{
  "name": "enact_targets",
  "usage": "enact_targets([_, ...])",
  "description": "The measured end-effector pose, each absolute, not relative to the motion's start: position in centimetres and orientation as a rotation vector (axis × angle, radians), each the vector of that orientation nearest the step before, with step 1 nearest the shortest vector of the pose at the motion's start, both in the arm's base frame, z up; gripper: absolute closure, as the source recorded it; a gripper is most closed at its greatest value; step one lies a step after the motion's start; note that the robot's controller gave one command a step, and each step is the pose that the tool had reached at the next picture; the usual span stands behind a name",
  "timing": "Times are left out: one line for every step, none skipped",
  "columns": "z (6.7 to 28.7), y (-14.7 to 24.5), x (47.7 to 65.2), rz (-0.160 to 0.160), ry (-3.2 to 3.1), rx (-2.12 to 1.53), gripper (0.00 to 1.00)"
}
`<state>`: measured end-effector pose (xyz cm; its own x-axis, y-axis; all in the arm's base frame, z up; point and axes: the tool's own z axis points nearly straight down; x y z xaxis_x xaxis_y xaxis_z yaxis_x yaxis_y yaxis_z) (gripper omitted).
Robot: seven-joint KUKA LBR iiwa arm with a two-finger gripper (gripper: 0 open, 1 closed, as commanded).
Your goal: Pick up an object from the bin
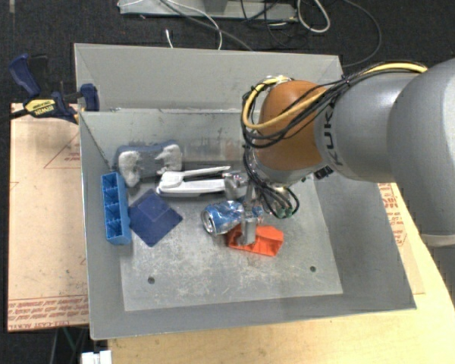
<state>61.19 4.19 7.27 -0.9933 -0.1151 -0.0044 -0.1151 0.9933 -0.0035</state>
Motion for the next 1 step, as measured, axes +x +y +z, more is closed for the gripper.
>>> enact_targets([7.39, 1.93, 60.15, 0.007, 3.112, -0.247, 0.00])
